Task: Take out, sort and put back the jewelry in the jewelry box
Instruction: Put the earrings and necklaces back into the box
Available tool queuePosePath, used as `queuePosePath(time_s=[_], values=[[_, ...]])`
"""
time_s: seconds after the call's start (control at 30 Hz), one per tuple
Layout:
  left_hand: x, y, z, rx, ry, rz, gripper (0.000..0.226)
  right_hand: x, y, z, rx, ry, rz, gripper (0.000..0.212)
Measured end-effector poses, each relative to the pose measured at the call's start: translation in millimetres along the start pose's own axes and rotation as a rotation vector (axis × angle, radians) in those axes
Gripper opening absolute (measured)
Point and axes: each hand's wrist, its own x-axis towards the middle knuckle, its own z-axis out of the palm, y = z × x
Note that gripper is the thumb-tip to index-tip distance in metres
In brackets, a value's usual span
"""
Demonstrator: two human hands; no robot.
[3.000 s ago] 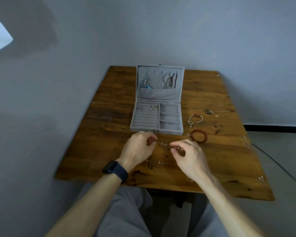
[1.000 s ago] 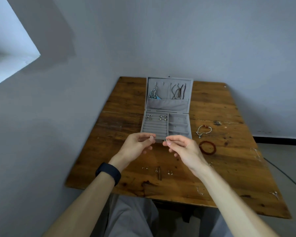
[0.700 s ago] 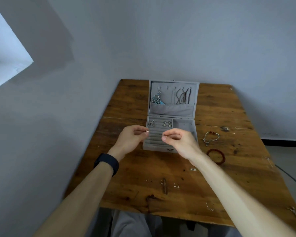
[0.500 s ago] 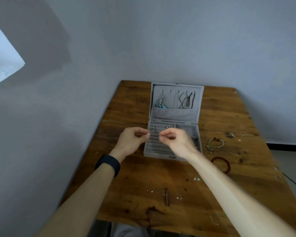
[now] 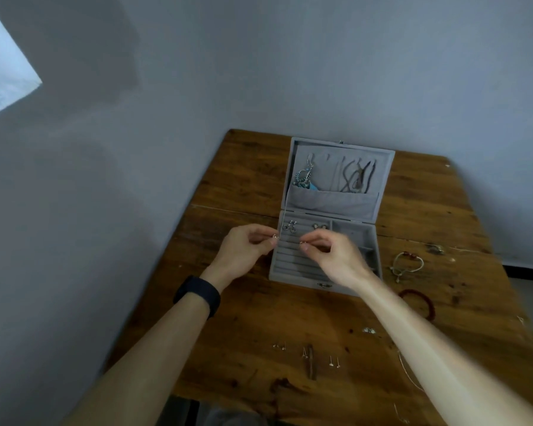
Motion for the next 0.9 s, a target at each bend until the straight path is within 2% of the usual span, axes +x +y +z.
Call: queuePosePath(time_s=[0.17,0.33,0.63,0.9], values=[[-2.0,-5.8,-4.7,-0.026,0.01,-0.014,0.022,10.4,-6.3,-0.2,-0.195,-0.017,-0.041,0.023],[-7.5,-13.6,-12.9,-0.038,0.02,-0.031,0.023,20.7,-14.1,2.0,-0.35,-0.055,-0.006,0.022],[-10.3,-17.1,-20.1,-0.092,0.029,-0.052,0.023,32.3,-31.0,4.7,-0.497,-0.113,0.012,0.023],[-12.1,-16.7,-22.6,-0.1,0.02,-0.061,0.023,37.0,-38.1,5.5,-0.534,-0.074,0.062,0.018]])
